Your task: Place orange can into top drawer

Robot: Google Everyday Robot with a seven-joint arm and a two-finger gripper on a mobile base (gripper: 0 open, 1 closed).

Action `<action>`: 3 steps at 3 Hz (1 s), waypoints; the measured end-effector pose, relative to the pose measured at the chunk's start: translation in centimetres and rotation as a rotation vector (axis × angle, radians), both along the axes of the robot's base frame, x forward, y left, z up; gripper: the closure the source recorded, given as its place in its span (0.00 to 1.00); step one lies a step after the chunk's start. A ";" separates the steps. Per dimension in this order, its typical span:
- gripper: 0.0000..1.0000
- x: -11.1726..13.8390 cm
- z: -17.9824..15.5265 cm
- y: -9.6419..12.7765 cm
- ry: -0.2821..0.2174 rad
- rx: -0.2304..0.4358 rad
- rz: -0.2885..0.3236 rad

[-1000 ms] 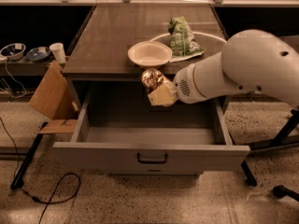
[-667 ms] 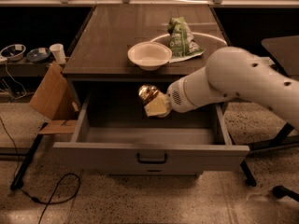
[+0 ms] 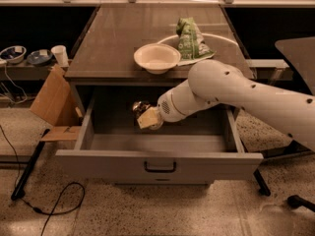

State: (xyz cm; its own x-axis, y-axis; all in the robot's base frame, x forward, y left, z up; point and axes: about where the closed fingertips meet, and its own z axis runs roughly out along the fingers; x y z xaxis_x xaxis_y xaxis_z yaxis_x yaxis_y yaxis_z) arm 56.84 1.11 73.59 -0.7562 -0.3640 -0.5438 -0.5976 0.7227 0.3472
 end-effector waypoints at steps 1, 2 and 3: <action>1.00 1.4 -1.5 2.2 0.036 0.013 -0.008; 1.00 2.5 -2.7 4.4 0.055 0.019 0.019; 1.00 3.1 -3.5 6.1 0.059 0.018 0.053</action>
Offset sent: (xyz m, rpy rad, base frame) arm 0.0407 0.0697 -0.0388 0.0267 0.0724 0.0548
